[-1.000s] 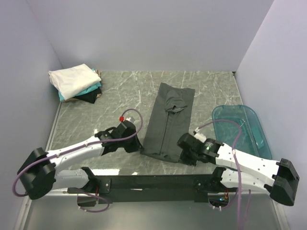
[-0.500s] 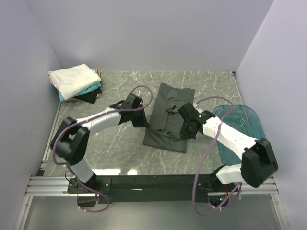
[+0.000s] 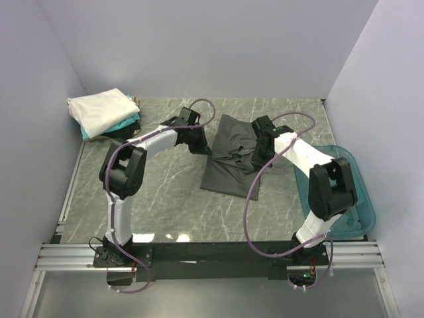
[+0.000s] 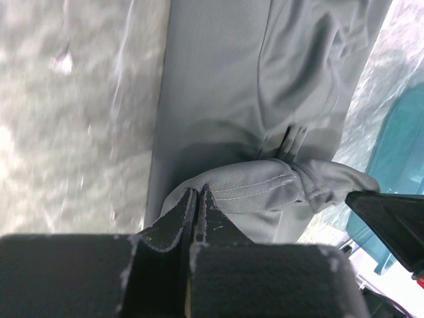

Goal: Fold and stack the t-shirts
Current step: Fold the tshirt

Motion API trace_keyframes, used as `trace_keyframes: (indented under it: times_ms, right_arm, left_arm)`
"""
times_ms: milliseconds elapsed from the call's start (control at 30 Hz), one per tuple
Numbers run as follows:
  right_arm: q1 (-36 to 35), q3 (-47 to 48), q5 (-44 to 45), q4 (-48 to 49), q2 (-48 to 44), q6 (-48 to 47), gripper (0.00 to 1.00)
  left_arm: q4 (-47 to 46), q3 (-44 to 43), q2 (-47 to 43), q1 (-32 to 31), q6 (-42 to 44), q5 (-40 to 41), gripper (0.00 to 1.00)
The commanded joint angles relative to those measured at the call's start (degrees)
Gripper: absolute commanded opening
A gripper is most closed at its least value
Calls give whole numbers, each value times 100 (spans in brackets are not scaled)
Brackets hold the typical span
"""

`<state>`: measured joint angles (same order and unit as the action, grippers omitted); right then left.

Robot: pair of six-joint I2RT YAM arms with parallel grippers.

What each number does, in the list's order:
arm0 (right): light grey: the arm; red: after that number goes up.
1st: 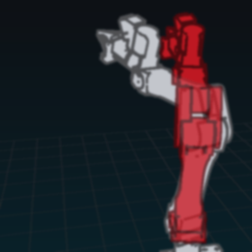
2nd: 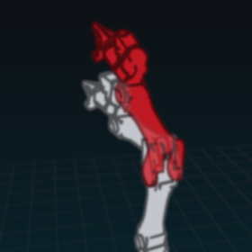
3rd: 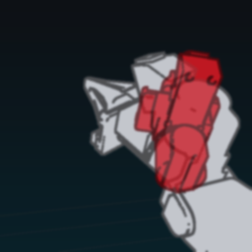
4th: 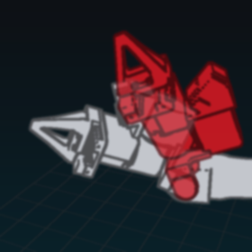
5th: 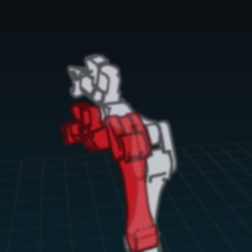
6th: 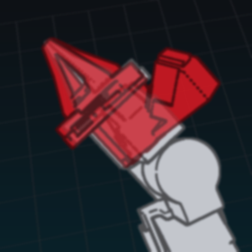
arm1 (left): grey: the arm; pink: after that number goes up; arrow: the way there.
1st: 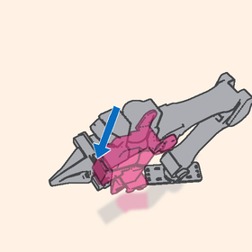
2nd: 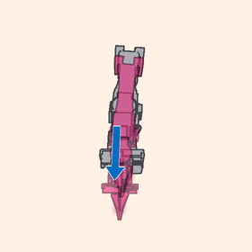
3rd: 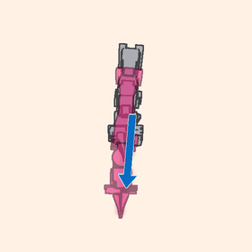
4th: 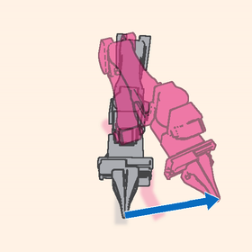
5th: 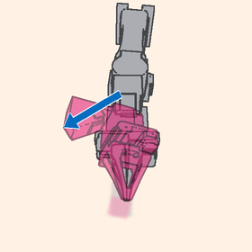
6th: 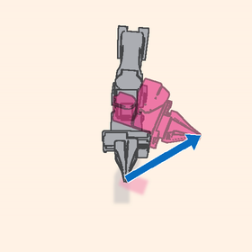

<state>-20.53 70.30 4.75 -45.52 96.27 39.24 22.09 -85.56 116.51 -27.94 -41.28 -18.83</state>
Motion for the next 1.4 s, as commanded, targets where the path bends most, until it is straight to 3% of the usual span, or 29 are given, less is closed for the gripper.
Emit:
trace_keyframes:
  times_ms: [0,200,233,267,333,367,400,500,667,867,1100,1367]
  right_arm:
    - [190,379,8,-107,164,-303,0]
    - [339,738,-54,-150,559,-382,0]
    - [357,783,-71,-159,629,-391,0]
    - [375,827,-88,-168,665,-400,0]
    - [392,959,-150,-142,744,-461,25]
    - [401,1020,-159,-116,753,-479,36]
    - [392,1151,-176,-124,762,-531,48]
    - [401,1459,-133,-203,683,-576,62]
    - [401,1548,-150,-203,358,-628,65]
    - [208,969,-730,34,50,-716,63]
    - [-319,853,-985,183,541,-708,61]
    - [-355,1266,-977,70,1306,-751,61]
  left_arm:
    - [138,-628,328,43,330,-420,1]
    - [313,-1112,776,158,445,-542,2]
    - [349,-1156,846,192,445,-543,5]
    - [384,-1243,865,210,471,-525,16]
    - [472,-1288,847,263,463,-368,34]
    - [481,-1288,812,289,437,-306,49]
    - [463,-1262,769,307,419,-218,54]
    - [507,-1200,558,351,471,-34,64]
    - [385,-674,145,351,533,-138,66]
    - [147,257,-374,316,621,-367,66]
    - [-178,742,-831,114,630,-586,65]
    - [-328,725,-551,-343,630,-956,63]
